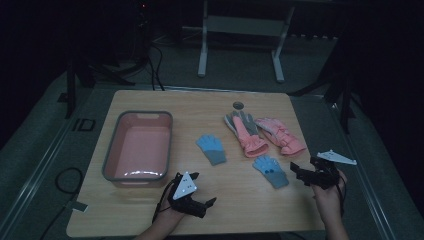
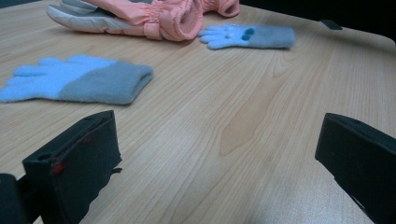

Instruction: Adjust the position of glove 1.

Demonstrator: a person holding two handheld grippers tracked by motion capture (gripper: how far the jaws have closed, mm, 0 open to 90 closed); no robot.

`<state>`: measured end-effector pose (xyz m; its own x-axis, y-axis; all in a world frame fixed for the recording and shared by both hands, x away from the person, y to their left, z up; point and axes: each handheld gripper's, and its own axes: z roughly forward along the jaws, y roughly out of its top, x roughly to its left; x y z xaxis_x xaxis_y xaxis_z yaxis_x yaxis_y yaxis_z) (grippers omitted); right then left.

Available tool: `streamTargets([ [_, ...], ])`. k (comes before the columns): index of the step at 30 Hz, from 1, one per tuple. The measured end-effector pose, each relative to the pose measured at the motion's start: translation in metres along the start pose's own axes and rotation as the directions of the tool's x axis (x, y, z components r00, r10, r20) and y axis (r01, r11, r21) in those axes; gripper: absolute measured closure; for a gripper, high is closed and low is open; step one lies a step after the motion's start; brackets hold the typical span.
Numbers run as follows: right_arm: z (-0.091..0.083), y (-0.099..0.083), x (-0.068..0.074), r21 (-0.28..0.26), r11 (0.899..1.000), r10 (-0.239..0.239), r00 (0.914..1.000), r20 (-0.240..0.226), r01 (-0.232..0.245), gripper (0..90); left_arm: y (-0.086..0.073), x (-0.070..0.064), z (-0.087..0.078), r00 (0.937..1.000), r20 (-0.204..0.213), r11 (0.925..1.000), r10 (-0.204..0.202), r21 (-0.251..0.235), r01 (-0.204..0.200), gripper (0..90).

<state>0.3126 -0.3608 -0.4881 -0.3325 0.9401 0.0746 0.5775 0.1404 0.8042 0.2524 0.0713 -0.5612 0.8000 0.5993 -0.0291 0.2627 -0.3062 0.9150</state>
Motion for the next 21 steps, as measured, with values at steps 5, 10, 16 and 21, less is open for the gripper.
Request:
streamTargets([
  [5,-0.008,0.013,0.002,-0.03,1.0,-0.011,0.9999,0.003,0.011,13.2,0.0,0.0,0.0,1.0,-0.004,1.0,-0.003,0.004,0.003,0.0],
  [10,-0.014,0.028,0.005,-0.078,0.996,-0.047,0.9987,0.019,0.048,13.2,0.0,-0.001,0.0,1.0,-0.008,1.0,0.002,0.002,-0.002,0.0],
  [16,-0.017,0.044,0.007,-0.126,0.989,-0.074,0.997,0.023,0.077,13.3,0.0,0.0,0.001,0.9999,-0.005,1.0,-0.009,0.004,0.009,0.0],
  [21,-0.018,0.057,0.013,-0.145,0.986,-0.086,0.9963,0.006,0.086,13.4,0.0,0.002,0.0,0.9999,-0.001,0.9999,-0.014,0.007,0.014,0.0],
])
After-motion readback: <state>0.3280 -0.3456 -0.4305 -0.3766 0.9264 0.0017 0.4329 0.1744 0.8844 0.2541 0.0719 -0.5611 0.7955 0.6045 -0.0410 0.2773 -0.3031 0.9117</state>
